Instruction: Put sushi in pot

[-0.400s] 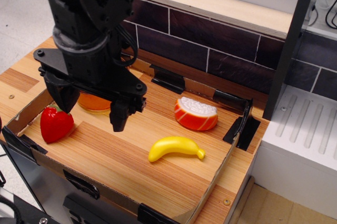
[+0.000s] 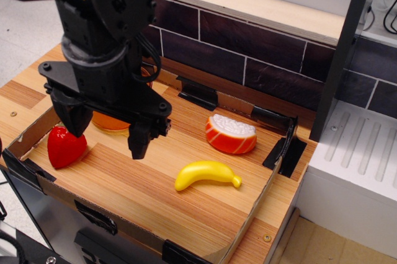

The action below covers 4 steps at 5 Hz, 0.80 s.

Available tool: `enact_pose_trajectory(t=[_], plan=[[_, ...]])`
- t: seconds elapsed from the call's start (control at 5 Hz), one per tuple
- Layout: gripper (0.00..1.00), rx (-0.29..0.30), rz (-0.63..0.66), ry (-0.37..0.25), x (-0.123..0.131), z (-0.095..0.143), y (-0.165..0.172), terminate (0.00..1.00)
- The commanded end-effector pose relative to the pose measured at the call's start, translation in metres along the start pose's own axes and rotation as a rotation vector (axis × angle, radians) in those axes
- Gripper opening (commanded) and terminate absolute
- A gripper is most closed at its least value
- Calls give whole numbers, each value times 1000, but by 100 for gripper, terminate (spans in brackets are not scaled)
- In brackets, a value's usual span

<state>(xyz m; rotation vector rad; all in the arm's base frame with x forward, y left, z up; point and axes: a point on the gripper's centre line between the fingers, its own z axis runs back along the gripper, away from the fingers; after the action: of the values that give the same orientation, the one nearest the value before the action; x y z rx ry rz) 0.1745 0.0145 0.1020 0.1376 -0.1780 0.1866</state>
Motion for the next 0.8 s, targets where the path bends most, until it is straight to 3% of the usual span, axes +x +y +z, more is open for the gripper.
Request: enact_pose_trajectory(t=[0.0,0.2,0.6], plan=[[100,-130,455,-46,43,24,-25,0],[100,-172,720,-52,60,30,-33,0],[100,-143,1233,0,89,12,-39,0]])
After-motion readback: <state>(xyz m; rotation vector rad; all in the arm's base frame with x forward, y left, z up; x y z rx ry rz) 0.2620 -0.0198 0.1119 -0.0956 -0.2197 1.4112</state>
